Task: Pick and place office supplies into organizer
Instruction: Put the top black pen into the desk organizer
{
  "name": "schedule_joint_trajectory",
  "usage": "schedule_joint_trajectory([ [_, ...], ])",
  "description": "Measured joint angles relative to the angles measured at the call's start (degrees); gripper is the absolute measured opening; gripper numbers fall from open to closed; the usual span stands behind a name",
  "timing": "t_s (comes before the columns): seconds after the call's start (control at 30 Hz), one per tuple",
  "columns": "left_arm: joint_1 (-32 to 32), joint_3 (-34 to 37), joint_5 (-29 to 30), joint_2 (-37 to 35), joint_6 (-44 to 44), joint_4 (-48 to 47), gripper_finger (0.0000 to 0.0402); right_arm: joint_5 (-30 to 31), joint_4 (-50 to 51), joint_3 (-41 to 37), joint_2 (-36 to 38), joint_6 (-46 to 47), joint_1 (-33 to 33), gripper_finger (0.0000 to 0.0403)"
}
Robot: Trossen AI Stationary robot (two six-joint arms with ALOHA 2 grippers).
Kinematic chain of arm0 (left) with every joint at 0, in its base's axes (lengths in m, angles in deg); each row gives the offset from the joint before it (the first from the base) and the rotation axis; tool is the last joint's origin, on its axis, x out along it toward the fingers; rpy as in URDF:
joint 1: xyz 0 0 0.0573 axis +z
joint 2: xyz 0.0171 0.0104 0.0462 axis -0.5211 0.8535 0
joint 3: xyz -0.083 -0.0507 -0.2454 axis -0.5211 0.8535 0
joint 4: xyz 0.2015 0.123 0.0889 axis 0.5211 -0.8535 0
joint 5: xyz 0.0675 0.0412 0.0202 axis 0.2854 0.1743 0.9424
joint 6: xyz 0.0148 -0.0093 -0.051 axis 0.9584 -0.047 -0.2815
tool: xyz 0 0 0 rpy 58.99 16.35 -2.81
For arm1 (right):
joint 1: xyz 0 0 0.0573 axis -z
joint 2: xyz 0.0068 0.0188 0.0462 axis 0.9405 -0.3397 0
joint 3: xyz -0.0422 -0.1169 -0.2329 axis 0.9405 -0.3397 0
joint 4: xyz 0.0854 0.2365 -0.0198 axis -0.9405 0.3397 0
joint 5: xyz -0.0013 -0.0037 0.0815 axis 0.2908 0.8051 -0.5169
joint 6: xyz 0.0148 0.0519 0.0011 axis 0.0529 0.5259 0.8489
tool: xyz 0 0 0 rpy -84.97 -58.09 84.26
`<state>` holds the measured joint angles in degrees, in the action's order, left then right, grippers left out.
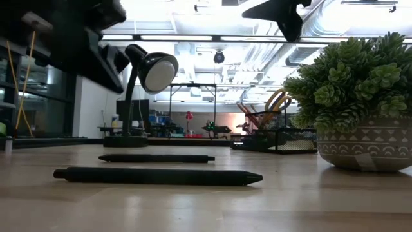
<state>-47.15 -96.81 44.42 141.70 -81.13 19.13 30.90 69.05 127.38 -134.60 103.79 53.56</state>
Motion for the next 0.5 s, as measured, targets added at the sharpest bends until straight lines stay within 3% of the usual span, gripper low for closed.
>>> schedule_joint_trajectory([
  [0.17,0.0,3.1,-0.1,0.0,0.4,1.3,0.0042,-2.8,1.6,2.4,-3.7,-0.2,0.0,0.0149],
  [0.4,0.7,3.3,4.1,0.8,0.3,4.1,0.0042,-2.6,3.3,8.0,-9.5,-6.6,1.5,0.0149],
  [0.5,2.7,2.7,2.1,2.4,0.3,4.8,0.0042,-3.9,8.0,10.0,-9.6,-8.8,2.9,0.0149],
])
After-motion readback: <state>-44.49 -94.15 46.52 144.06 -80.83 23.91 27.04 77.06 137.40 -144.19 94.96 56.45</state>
